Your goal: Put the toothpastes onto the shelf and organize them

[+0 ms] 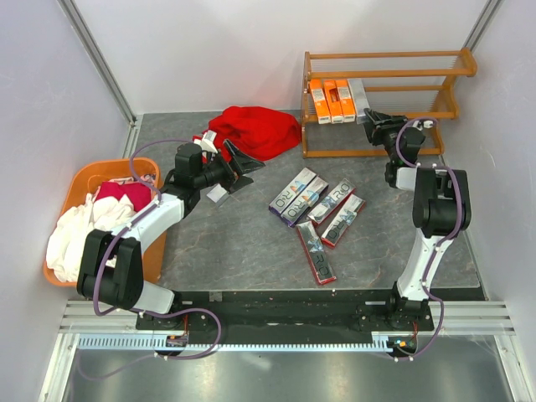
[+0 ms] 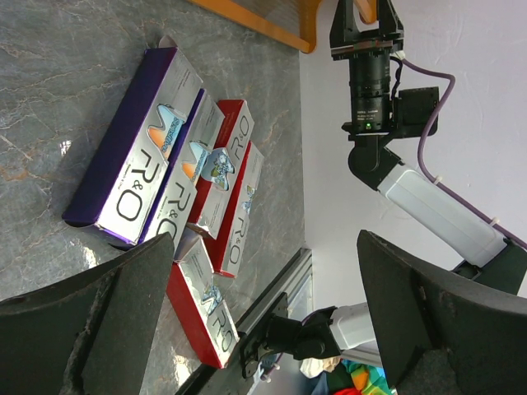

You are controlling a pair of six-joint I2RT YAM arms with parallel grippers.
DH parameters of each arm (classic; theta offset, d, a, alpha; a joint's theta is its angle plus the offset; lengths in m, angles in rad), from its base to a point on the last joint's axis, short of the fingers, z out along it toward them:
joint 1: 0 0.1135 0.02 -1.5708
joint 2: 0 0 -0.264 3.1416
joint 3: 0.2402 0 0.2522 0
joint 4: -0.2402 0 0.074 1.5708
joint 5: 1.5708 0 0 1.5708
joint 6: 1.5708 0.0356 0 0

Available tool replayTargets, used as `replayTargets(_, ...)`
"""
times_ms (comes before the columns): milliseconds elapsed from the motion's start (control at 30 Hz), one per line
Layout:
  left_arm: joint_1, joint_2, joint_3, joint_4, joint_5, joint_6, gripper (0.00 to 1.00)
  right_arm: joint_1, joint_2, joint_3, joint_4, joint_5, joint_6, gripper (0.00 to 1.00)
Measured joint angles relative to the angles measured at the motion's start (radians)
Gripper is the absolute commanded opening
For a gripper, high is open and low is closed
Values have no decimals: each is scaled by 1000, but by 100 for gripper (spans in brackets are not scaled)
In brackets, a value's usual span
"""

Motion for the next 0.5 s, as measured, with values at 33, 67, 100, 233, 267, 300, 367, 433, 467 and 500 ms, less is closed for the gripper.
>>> replayTargets(33,0,0,0,0,0,0,100,3,2,0,3,1,3,42)
replayTargets(67,0,0,0,0,0,0,100,6,5,0,9,1,10,45)
replayTargets(100,0,0,0,0,0,0,100,9,8,0,15,2,17,47)
replayTargets(233,0,0,0,0,0,0,100,14,13,-1,26,0,44,63)
replayTargets(267,0,0,0,0,0,0,100,14,13,-2,30,-3,47,71)
replayTargets(300,0,0,0,0,0,1,100,15,14,-5,34,-6,50,76)
replayTargets(367,0,0,0,0,0,4,100,15,14,-13,46,-14,61,89)
replayTargets(433,0,0,0,0,0,13,100,16,14,-23,60,-20,65,96)
replayTargets(467,0,0,0,-2,0,18,100,16,14,-27,64,-22,68,98)
replayTargets(500,0,0,0,-6,-1,25,100,16,14,-32,69,-25,70,98)
